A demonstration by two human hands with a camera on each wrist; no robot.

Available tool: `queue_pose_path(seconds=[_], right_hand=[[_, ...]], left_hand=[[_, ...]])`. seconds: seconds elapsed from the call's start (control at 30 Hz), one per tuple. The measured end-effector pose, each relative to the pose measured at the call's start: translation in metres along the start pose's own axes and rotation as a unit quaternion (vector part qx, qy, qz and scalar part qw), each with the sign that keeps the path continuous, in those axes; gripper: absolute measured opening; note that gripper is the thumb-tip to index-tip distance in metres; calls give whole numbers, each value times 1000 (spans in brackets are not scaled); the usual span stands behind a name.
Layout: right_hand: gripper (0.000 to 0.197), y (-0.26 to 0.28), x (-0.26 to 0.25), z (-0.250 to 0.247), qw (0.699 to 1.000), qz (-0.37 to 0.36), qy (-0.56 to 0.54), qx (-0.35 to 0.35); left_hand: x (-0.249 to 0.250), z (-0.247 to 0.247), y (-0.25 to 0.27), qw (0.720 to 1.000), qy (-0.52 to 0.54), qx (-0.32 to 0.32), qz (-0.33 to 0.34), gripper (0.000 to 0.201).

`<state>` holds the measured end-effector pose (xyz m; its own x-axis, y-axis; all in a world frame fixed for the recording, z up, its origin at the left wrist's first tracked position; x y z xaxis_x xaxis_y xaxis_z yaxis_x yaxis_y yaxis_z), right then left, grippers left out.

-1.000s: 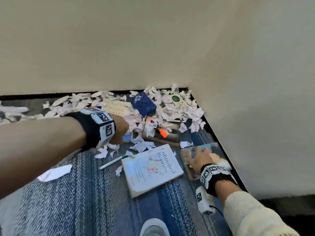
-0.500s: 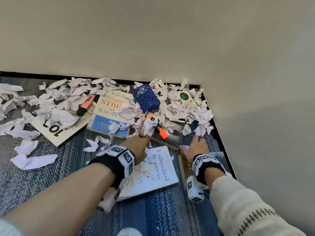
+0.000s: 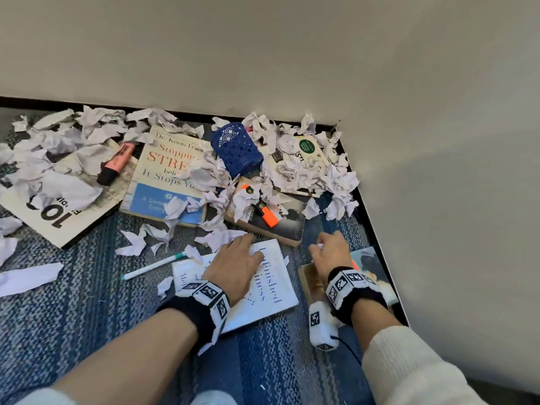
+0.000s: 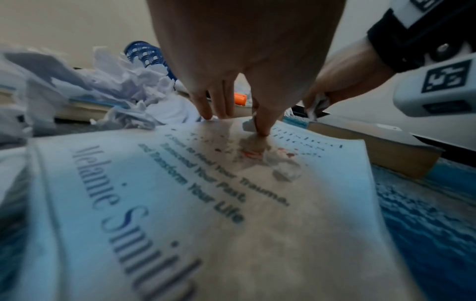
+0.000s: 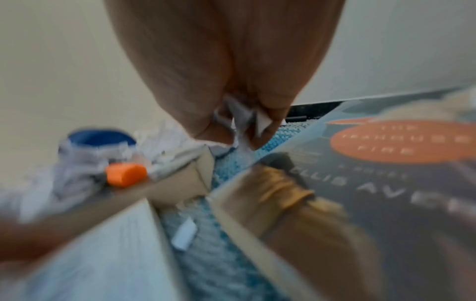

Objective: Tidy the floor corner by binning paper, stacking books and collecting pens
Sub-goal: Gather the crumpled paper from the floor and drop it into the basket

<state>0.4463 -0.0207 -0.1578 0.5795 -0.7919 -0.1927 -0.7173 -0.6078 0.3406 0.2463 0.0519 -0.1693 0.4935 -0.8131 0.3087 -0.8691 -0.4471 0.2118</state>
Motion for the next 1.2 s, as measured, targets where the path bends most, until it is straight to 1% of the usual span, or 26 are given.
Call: queue_pose_path(seconds=[0.07, 0.1, 0.13, 0.17, 0.2, 0.23, 0.27, 0.33, 0.37, 0.43, 0.47, 0.5, 0.53, 0.6, 0.63, 0.67, 0.77, 0.83, 0.87, 0.9, 0.97, 1.0, 1.07, 1.13, 1.2], right_hand=[[4, 5, 1, -6, 995, 2, -66, 71], [3, 8, 2, -7, 992, -4, -100, 81], [8, 11, 2, -5, 989, -19, -125, 73], [10, 15, 1, 0, 989, -40, -134, 46], [9, 20, -1, 5, 992, -63, -112, 8], [9, 24, -3, 10, 994, -87, -62, -22], [13, 28, -3, 14, 993, -111, -3, -35], [25, 34, -5, 20, 983, -152, 102, -30], [31, 35, -7, 23, 976, -169, 137, -23], [34, 34, -11, 27, 967, -198, 157, -9], [32, 31, -14, 29, 965, -211, 156, -3], [29, 29, -15, 30, 965, -217, 150, 4], [25, 26, -17, 32, 966, -218, 142, 9], [22, 24, -18, 33, 968, -214, 131, 13], [22, 25, -19, 34, 969, -214, 125, 12], [20, 27, -19, 34, 970, -214, 112, 12], [11, 37, -29, 27, 977, -210, 19, 40], [12, 43, -44, 21, 975, -209, -43, 55], [13, 45, -54, 22, 974, -214, -63, 50], [13, 46, -65, 22, 972, -217, -81, 36], [16, 48, -92, 26, 964, -246, -99, -11], [17, 49, -104, 28, 957, -274, -92, -28], [18, 50, -128, 37, 940, -335, -48, -38], [35, 47, -148, 50, 926, -377, 29, -13], [48, 43, -161, 64, 917, -375, 138, 23]], left_hand=[[-3, 2, -1, 1000, 14, -10, 5, 26], [-4, 2, -1, 1000, 12, -5, 8, 27], [-5, 1, 0, 1000, 8, 4, 11, 28], [-6, -1, 1, 1000, 3, 13, 15, 29], [-7, -3, 3, 1000, -1, 20, 16, 31], [-9, -5, 6, 1000, -3, 24, 13, 32], [-10, -6, 9, 1000, -5, 28, 9, 34], [-11, -8, 15, 999, -16, 28, 6, 34], [-11, -10, 18, 1000, -17, 22, 7, 32], [-9, -12, 22, 1000, 1, 11, 18, 24], [-8, -14, 24, 999, 25, 14, 19, 19], [-8, -17, 25, 998, 59, 31, 11, 14], [-11, -20, 28, 994, 94, 62, -11, 10], [-25, -23, 35, 973, 174, 122, -87, 16], [-35, -23, 41, 959, 216, 135, -125, 19], [-44, -22, 45, 950, 240, 132, -150, 18], [-67, -26, 59, 954, 215, 112, -177, 11], [-78, -29, 69, 953, 210, 117, -184, 29], [-83, -28, 75, 953, 204, 117, -190, 34], [-86, -27, 79, 958, 183, 111, -189, 34], [-89, -22, 87, 969, 126, 96, -190, 29], [-88, -20, 90, 971, 107, 87, -195, 30], [-85, -15, 95, 969, 78, 61, -226, 45], [-83, -8, 101, 963, 46, 36, -262, 53], [-89, 2, 110, 951, 55, 32, -303, 53]])
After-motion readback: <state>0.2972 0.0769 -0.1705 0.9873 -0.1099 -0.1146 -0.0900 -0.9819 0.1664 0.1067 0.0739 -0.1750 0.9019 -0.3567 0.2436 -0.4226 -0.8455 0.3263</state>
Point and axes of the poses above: each hand's wrist, its own y-axis away from the middle knuckle, its own z-axis out of the palm, x = y × z, the point moved 3 cm from there along -y, towards the middle knuckle, and after that the axes turned 4 degrees about z, right-handed, at the moved point
